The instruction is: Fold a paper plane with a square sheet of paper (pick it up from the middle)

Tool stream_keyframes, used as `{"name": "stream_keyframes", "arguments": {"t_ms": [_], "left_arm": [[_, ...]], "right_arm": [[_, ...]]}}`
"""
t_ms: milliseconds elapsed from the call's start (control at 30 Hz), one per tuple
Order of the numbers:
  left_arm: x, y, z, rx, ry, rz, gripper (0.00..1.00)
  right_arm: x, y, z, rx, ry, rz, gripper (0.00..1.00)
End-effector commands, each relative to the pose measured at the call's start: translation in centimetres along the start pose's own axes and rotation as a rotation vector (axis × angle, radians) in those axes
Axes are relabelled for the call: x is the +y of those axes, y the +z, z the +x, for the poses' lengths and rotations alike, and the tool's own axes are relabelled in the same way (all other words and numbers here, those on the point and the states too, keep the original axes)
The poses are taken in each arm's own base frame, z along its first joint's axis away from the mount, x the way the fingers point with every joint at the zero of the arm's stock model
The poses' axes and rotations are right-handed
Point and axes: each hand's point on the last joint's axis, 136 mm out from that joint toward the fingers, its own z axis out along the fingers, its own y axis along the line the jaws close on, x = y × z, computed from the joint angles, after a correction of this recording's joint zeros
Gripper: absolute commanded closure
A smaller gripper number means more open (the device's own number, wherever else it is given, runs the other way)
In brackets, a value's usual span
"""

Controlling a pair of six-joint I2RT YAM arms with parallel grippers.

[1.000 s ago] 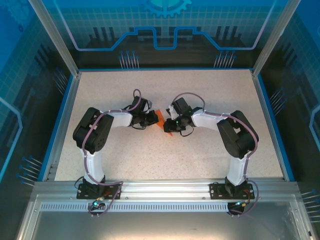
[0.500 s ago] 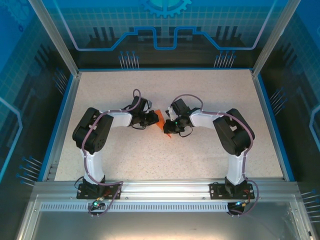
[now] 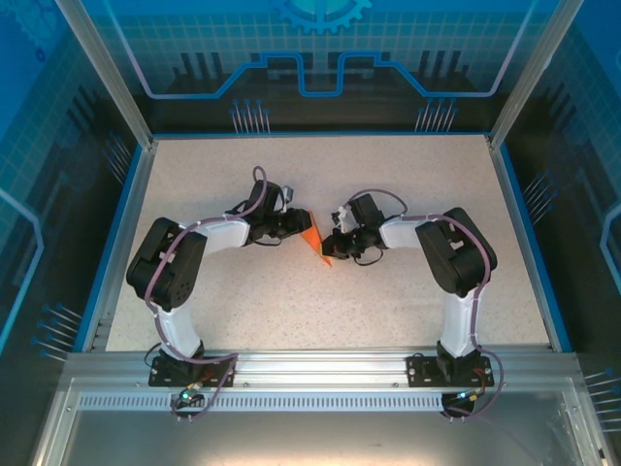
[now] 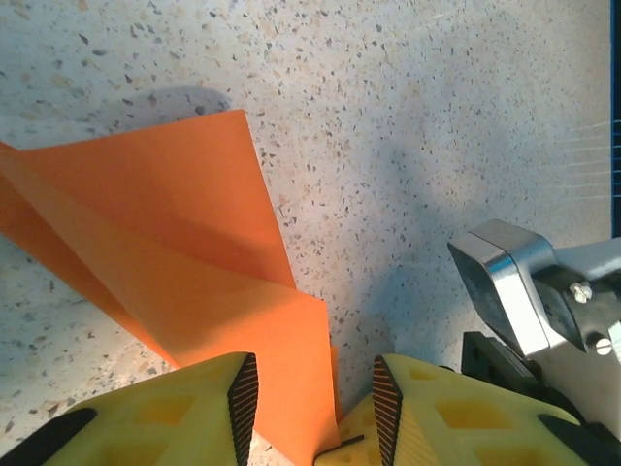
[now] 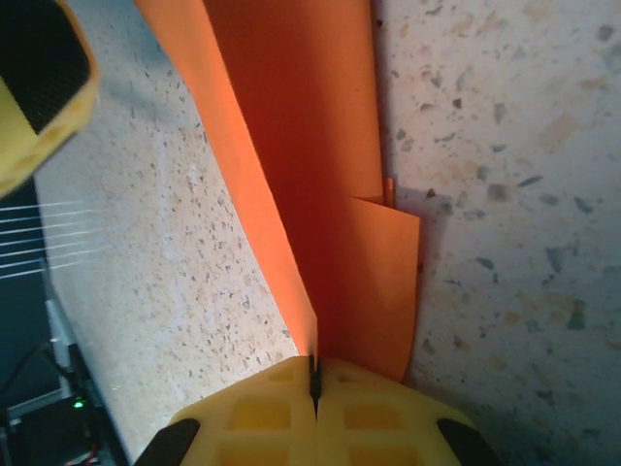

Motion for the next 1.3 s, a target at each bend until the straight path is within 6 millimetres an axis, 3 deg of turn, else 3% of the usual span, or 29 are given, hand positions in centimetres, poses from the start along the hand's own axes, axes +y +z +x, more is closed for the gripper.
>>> {"name": "stream_keyframes", "arguments": {"t_ms": [0,500,800,1267], "left_arm": [[-0.7,-0.1,0.7,0.008,0.005,0.061,0.58],[-1.6,1.1,2.0,0.043,0.034,0.159,0.63],[0.1,2.6,2.7,0.081,0.0,0.098,0.68],[2.0,3.3,3.1,0.101,-0.041,0.007,0.72]], "right_arm": [[0.1,0.0,-0.1,0.006,0.064,-0.097,1.0],[-2.0,0.4,0.2,0.045,0.198,-0.118,1.0],[-2.6,0.8,0.5,0.074,0.219,-0.096,1.0],[-3.3,1.2,1.0,0.106,0.231,-0.072,1.0]]}}
